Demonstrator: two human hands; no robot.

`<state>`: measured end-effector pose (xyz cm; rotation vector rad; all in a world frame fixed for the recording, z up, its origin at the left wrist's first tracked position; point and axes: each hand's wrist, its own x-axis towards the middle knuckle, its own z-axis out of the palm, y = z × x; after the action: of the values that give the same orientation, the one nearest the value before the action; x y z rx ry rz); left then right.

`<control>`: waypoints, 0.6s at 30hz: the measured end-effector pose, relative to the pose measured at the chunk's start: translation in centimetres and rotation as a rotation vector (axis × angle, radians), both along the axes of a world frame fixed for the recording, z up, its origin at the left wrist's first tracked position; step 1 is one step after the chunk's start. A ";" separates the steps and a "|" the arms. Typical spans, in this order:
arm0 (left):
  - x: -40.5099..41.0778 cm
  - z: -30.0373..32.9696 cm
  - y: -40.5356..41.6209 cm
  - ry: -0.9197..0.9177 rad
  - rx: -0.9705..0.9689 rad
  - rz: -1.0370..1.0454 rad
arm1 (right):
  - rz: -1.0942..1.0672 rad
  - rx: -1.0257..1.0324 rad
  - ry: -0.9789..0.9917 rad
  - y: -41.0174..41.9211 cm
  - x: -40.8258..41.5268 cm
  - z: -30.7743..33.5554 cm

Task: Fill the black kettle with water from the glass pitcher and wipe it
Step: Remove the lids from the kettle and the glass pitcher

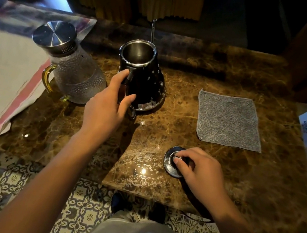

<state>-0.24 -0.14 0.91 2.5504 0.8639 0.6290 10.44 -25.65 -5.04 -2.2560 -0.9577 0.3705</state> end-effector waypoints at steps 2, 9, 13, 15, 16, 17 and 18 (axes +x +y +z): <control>0.1 0.2 -0.1 0.007 0.032 0.018 | -0.001 0.023 -0.005 0.1 0.5 0.7; -1.5 2.7 0.3 -0.329 -0.010 0.046 | 0.037 0.215 -0.095 2.2 3.2 6.2; -4.4 3.5 1.4 -0.328 0.165 0.151 | 0.105 0.341 -0.235 5.4 4.1 9.3; -6.0 3.8 2.2 -0.286 0.196 0.236 | 0.145 0.344 -0.289 7.7 4.2 10.6; -6.9 3.9 2.7 -0.277 0.211 0.277 | 0.175 0.339 -0.316 9.0 4.1 11.1; -7.8 4.0 3.3 -0.274 0.222 0.311 | 0.210 0.331 -0.345 10.3 4.1 11.6; -8.6 4.0 3.9 -0.272 0.231 0.343 | 0.244 0.316 -0.374 11.7 4.0 12.1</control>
<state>-8.84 3.79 4.87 2.4443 1.1967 1.2120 14.41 -13.92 7.01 -1.9562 -1.3842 -0.1038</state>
